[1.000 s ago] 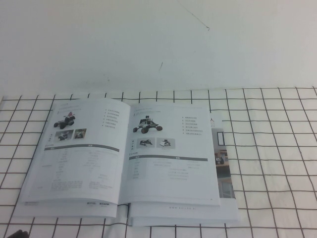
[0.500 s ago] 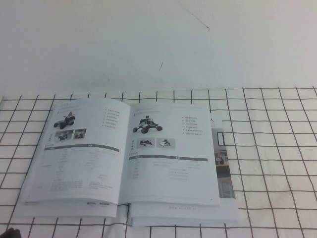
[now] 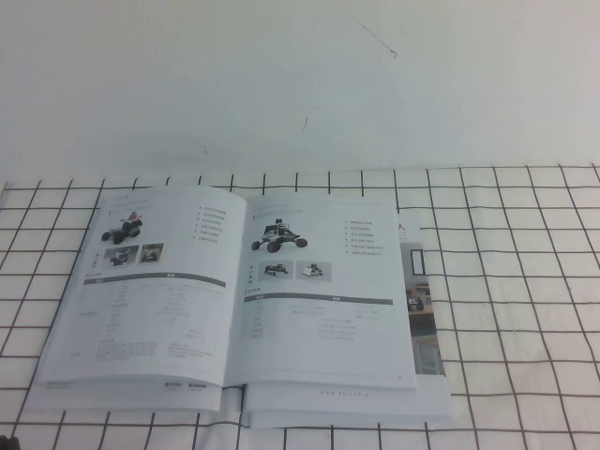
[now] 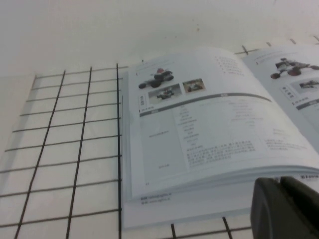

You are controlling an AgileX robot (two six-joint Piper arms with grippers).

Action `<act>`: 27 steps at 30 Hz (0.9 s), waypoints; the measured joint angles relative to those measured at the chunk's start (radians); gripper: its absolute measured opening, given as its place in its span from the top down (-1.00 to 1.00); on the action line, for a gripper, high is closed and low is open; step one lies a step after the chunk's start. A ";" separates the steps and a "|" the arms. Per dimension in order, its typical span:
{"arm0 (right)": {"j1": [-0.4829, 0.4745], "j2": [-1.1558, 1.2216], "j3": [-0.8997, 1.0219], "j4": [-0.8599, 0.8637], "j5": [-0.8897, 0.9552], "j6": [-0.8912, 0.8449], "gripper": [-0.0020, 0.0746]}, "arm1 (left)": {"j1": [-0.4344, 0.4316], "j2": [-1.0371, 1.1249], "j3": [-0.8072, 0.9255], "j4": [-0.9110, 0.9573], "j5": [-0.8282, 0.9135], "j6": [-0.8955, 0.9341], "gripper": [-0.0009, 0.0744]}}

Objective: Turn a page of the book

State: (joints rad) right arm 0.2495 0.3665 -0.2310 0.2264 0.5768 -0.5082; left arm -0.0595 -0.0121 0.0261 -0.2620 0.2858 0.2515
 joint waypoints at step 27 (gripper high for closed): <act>0.000 0.000 0.000 -0.001 0.000 0.000 0.95 | 0.000 0.000 -0.003 0.147 0.044 -0.110 0.98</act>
State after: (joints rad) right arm 0.2495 0.3665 -0.2310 0.2257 0.5768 -0.5082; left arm -0.0595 -0.0121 0.0231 -0.1155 0.3302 0.1417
